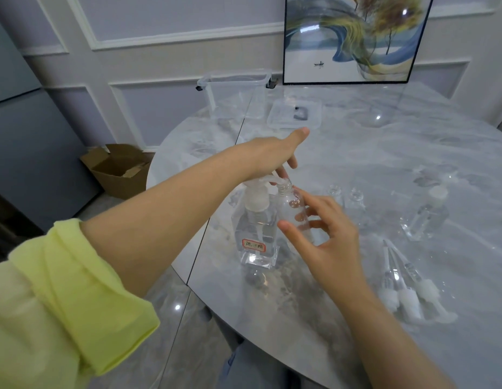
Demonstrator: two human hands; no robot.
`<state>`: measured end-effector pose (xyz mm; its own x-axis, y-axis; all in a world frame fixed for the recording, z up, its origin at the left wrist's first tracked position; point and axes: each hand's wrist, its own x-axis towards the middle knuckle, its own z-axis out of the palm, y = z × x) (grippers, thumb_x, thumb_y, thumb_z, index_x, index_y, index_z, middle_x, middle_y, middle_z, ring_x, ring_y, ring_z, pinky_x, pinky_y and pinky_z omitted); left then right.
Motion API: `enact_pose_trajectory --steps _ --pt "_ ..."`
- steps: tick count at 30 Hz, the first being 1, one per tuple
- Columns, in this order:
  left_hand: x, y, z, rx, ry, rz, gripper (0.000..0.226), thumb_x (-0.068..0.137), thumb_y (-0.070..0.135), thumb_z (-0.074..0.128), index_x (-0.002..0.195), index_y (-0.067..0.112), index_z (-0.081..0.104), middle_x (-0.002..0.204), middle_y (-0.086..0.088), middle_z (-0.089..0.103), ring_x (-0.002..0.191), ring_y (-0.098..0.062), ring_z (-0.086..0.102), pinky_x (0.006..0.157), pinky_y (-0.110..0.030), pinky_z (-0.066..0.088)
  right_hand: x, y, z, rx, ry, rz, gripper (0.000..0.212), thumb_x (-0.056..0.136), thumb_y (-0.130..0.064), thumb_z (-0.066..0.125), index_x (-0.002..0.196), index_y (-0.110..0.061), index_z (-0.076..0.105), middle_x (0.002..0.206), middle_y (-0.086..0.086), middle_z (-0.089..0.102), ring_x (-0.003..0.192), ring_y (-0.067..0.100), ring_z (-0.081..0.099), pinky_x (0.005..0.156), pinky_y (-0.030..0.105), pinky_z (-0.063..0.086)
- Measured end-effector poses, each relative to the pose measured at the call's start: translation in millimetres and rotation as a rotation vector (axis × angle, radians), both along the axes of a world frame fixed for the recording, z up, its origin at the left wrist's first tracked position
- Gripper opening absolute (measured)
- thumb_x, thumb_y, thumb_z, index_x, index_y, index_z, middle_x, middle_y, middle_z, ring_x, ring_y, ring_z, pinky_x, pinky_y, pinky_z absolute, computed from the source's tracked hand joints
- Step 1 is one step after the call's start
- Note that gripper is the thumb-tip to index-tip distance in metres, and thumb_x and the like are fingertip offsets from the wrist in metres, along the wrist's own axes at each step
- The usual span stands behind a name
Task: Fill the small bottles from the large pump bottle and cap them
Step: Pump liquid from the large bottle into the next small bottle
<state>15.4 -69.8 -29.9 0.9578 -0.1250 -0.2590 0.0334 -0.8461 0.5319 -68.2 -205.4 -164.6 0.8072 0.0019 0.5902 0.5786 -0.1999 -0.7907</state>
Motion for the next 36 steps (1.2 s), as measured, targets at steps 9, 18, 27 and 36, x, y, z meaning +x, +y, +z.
enact_pose_trajectory --steps 9,18,27,36 --pt "1.1 0.6 -1.4 -0.037 -0.004 -0.003 0.08 0.096 0.077 0.011 0.11 0.027 0.071 0.107 0.001 0.074 0.108 -0.022 0.065 0.107 -0.048 0.041 0.2 0.6 -1.3 -0.013 -0.016 -0.009 0.056 0.084 -0.047 0.078 0.135 -0.029 0.062 0.111 -0.016 0.063 0.097 0.011 0.064 0.083 0.018 0.054" --pt "1.5 1.4 -2.6 -0.035 0.028 -0.012 0.08 0.097 0.075 0.012 0.112 0.025 0.072 0.109 0.001 0.074 0.11 -0.023 0.064 0.103 -0.045 0.04 2.0 -0.5 -3.4 -0.04 -0.038 -0.023 0.056 0.084 -0.054 0.072 0.135 -0.034 0.059 0.111 -0.02 0.062 0.097 0.011 0.064 0.085 0.017 0.053" --pt "1.0 1.9 2.2 0.027 0.025 0.0 0.08 0.097 0.076 0.012 0.113 0.024 0.071 0.108 0.0 0.073 0.104 -0.021 0.067 0.092 -0.041 0.044 1.2 0.5 -3.1 -0.024 -0.017 -0.009 0.052 0.086 -0.055 0.071 0.134 -0.042 0.056 0.109 -0.022 0.061 0.098 0.01 0.064 0.085 0.017 0.053" --pt "-1.3 -1.3 3.3 0.049 -0.058 -0.021 0.076 0.099 0.073 0.012 0.122 0.027 0.067 0.111 0.0 0.072 0.109 -0.022 0.064 0.101 -0.043 0.041 -1.2 0.9 -1.2 -0.013 -0.013 0.009 0.054 0.084 -0.044 0.073 0.135 -0.031 0.059 0.11 -0.018 0.061 0.096 0.011 0.063 0.084 0.017 0.053"
